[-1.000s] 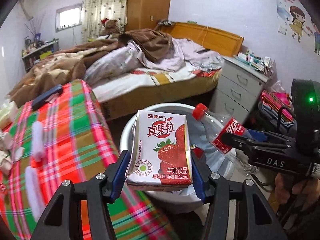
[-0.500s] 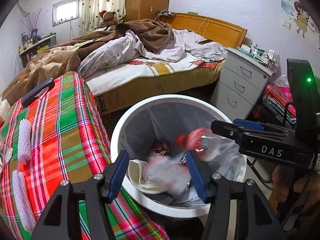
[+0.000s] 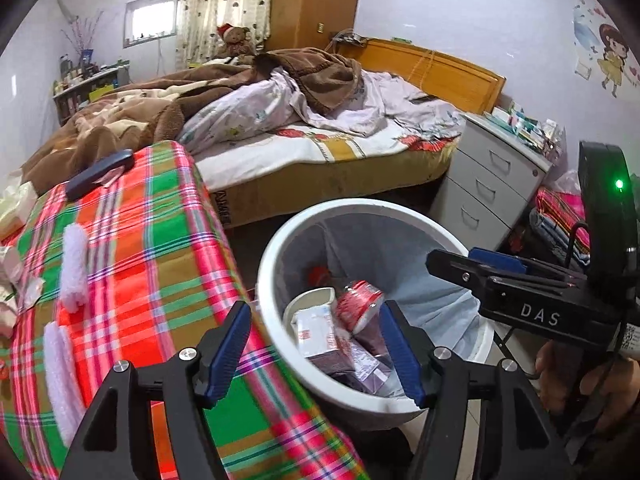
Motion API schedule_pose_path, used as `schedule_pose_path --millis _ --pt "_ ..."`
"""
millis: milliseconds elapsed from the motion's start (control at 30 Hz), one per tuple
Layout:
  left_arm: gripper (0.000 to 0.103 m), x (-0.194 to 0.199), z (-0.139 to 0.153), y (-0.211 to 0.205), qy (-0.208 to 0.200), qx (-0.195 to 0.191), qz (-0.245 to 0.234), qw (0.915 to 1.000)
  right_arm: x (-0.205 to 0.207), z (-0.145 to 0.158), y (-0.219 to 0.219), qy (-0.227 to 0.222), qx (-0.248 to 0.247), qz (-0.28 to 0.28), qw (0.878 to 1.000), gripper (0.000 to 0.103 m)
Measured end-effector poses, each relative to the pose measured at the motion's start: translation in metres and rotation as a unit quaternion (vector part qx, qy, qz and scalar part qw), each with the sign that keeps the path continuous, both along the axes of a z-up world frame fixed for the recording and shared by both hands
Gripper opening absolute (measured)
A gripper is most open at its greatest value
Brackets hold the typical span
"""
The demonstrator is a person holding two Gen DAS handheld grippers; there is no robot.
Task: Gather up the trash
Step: 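Open both tools to drop the carton and bottle into the bin, then move both open tools back over the bed toward the cup and foam net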
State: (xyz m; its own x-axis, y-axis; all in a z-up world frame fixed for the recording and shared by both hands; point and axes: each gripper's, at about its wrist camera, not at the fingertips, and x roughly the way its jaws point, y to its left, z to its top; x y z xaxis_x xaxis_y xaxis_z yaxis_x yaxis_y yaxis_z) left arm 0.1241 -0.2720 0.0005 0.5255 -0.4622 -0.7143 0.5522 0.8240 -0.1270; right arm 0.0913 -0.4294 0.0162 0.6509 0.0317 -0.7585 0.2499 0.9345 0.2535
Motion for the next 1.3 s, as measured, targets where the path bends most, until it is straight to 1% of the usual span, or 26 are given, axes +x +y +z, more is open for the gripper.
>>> schedule_pose_path --millis 200,267,500,700,767,933,1067,1300 --pt "0.066 -0.003 0.01 0.024 -0.007 -0.006 0.021 0.9997 -0.001 0.008 0.016 -0.011 -0.01 0.009 1.0 0.069" --pt "0.066 -0.007 0.014 0.032 -0.023 0.001 0.027 0.9994 -0.001 0.01 0.021 -0.016 -0.011 0.012 1.0 0.069" --pt "0.066 -0.009 0.024 0.062 -0.027 -0.011 0.05 0.9983 0.003 0.016 0.04 -0.026 -0.019 0.025 0.999 0.069" --pt "0.066 -0.01 0.028 0.086 -0.044 -0.002 0.077 0.996 0.009 0.019 0.058 -0.036 -0.02 0.04 0.998 0.069" --pt "0.066 -0.008 0.028 0.095 -0.04 -0.008 0.084 0.9956 0.011 0.019 0.066 -0.04 -0.018 0.047 0.998 0.069" --pt "0.066 -0.002 0.027 0.121 -0.039 -0.01 0.111 0.9931 0.017 0.02 0.087 -0.048 -0.025 0.062 0.997 0.069" --pt "0.066 0.002 0.026 0.144 -0.039 -0.011 0.134 0.9902 0.022 0.019 0.107 -0.053 -0.021 0.081 0.995 0.069" --pt "0.066 0.011 0.017 0.191 -0.034 -0.007 0.184 0.9823 0.034 0.013 0.14 -0.052 -0.018 0.118 0.991 0.069"
